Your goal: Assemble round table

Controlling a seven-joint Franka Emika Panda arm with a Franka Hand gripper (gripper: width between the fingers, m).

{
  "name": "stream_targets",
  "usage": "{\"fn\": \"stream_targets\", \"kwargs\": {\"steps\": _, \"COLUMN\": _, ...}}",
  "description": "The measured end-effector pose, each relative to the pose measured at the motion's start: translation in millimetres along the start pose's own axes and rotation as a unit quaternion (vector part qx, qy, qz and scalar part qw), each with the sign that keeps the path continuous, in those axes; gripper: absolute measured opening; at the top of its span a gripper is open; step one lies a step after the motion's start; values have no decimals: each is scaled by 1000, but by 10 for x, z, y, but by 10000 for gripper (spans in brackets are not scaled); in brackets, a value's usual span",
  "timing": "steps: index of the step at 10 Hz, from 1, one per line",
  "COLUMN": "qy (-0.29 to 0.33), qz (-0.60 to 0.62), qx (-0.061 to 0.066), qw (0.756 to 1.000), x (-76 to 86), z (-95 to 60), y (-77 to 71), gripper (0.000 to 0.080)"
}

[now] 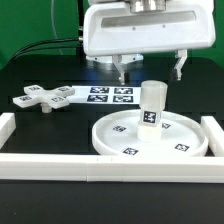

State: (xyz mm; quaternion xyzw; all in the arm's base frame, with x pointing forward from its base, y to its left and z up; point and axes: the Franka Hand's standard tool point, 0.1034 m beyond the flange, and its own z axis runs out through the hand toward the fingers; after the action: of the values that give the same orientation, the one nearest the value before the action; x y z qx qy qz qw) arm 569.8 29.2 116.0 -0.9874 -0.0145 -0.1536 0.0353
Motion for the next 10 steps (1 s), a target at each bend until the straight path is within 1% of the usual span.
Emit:
{"fn": "stream_targets", "kwargs": {"steps": 2, "qy": -4, "qz": -1, "qx": 1, "qw": 1000, "x": -26, "z": 28, "y": -11, "gripper": 649}}
{"fn": "stream_targets", "kwargs": {"steps": 3, "qy": -18, "qz": -1, "qx": 4, "qw": 1000, "x": -43, "z": 33, "y": -27, "gripper": 649}}
{"fn": "stream_targets", "kwargs": {"steps": 4, "qy": -16, "qz": -1, "qx": 4, "qw": 1000, "x": -33, "z": 33, "y": -24, "gripper": 649}}
{"fn": "stream_targets", "kwargs": {"steps": 5, "qy": -37, "qz": -11, "qx": 6, "qw": 999, "x": -105, "z": 63, "y": -11, "gripper": 649}}
{"fn": "stream_targets", "kwargs": {"steps": 6, "qy": -93, "qz": -18, "qx": 16, "qw": 995, "x": -171, "z": 66, "y": -41, "gripper": 649}}
{"fn": "stream_targets", "kwargs": {"steps": 8, "qy": -139, "qz": -25, "qx": 25, "qw": 990, "x": -114, "z": 66, "y": -90, "gripper": 649}}
{"fn": "stream_targets", "kwargs": {"steps": 9, "qy": -147, "qz": -30, "qx": 25, "qw": 988, "x": -112, "z": 92, "y": -104, "gripper": 649}}
{"fn": "stream_targets", "kwargs": {"steps": 10, "qy": -141, "qz": -35, "qx": 23, "qw": 989, "x": -111, "z": 129, "y": -119, "gripper": 649}}
